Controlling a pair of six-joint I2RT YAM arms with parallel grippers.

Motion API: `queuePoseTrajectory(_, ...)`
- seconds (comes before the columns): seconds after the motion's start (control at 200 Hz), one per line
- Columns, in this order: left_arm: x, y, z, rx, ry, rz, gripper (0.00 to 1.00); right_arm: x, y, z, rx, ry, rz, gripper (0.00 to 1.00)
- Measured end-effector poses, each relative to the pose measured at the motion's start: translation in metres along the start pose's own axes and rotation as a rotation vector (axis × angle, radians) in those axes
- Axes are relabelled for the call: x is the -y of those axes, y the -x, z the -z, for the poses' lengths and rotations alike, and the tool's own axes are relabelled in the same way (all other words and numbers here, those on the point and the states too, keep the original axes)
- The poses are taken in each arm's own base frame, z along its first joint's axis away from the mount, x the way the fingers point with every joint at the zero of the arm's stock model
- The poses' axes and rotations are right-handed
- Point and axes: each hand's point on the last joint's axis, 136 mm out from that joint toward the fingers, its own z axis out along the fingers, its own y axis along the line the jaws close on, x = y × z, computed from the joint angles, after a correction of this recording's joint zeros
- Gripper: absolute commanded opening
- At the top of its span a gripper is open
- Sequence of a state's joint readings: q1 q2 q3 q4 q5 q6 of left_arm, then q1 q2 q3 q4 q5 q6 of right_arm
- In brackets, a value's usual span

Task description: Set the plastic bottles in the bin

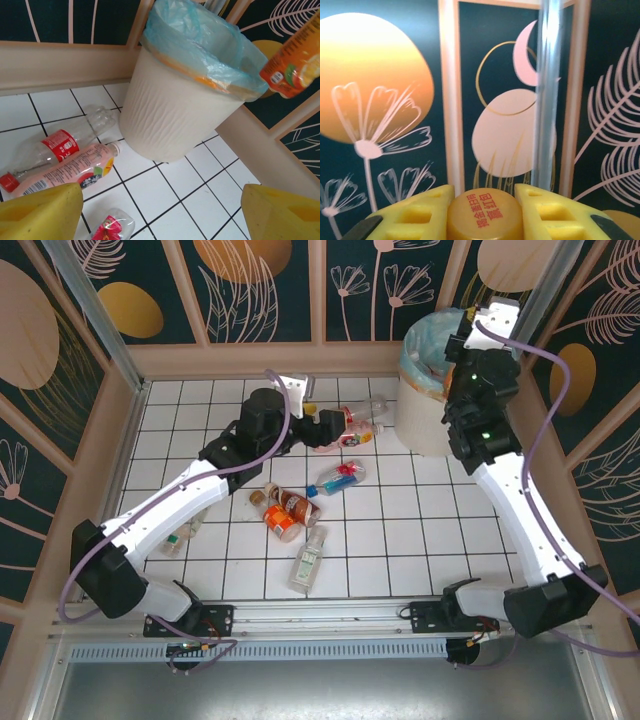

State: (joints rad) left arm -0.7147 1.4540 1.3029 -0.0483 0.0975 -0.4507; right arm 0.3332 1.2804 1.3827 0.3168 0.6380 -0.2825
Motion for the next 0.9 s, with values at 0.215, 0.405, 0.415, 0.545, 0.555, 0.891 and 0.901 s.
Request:
queuePoseTrajectory(0.215, -0.008, -0.015, -0.003, -0.028, 0.015, 0.026, 0.83, -0.002, -0.009, -0.015, 0.079, -0.063, -0.030, 0.00)
queuePoseTrajectory(0.405, -0.013, -0.025, -0.005, -0.049, 0.025, 0.036, 0.83, -0.001, -0.006, -0.021, 0.103, -0.086, -0.042, 0.00)
queuePoseTrajectory(0.415, -0.013, -0.025, -0.005, -0.048, 0.025, 0.036, 0.83, -0.002, -0.007, -0.022, 0.103, -0.087, -0.041, 0.00)
queuePoseTrajectory(0.545, -0.013, -0.025, -0.005, -0.042, 0.022, 0.039, 0.83, -0.003, -0.031, -0.035, 0.071, -0.115, 0.002, 0.00)
queuePoseTrajectory(0.555, -0.013, -0.025, -0.006, -0.042, 0.022, 0.040, 0.83, -0.002, -0.035, -0.036, 0.065, -0.118, 0.008, 0.00)
queuePoseTrajectory(0.891, -0.026, -0.050, -0.009, -0.087, 0.049, 0.059, 0.83, 0.002, -0.115, -0.041, -0.123, -0.107, 0.066, 0.31)
queuePoseTrajectory(0.901, -0.026, -0.050, -0.009, -0.087, 0.050, 0.059, 0.83, 0.002, -0.116, -0.041, -0.127, -0.106, 0.064, 0.31)
